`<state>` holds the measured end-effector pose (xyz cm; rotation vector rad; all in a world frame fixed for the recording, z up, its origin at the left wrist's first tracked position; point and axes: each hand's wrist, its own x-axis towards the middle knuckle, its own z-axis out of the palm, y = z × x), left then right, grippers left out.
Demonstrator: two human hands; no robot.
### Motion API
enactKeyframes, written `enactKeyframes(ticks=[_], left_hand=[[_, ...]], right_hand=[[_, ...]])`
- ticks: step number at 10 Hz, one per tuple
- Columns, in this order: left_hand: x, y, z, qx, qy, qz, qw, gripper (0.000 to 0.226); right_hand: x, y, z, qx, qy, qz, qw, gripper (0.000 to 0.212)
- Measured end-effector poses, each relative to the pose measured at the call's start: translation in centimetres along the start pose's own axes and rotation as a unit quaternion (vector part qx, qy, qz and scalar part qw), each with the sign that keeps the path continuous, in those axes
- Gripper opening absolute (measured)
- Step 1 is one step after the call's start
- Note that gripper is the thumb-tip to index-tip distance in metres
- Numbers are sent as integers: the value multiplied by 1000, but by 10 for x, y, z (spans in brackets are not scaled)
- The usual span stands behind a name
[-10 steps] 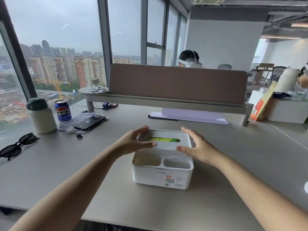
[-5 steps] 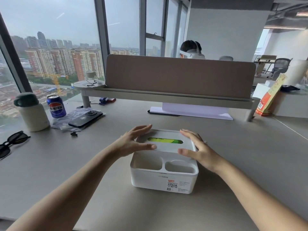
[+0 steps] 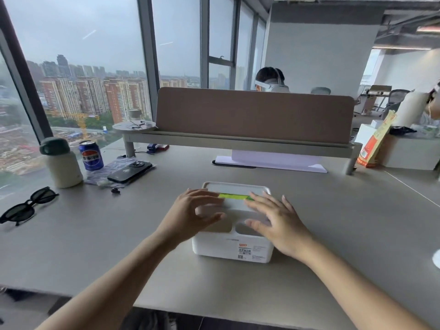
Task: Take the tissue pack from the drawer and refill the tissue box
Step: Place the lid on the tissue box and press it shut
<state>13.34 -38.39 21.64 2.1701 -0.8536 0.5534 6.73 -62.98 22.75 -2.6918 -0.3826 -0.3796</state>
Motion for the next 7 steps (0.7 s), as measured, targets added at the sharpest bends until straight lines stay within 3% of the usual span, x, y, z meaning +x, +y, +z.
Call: enactKeyframes(ticks=[1, 3, 4, 6, 7], left_hand=[[-14, 5, 3, 8, 11, 11, 1000, 57], [-30, -3, 8, -59, 36, -7, 998, 55], [-30, -6, 11, -55, 36, -5, 998, 54], [-30, 1, 1, -17, 10, -17, 1000, 55], [-36, 5, -7, -70, 14, -50, 996, 59]], right_hand=[[-12, -7, 8, -27, 10, -22, 999, 88], [-19, -2, 20, -29, 88, -36, 995, 73], [-18, -1, 20, -20, 90, -36, 995, 71], [-17, -6, 12, -42, 42, -20, 998, 75], [-19, -5, 3, -14, -3, -17, 1000, 75]])
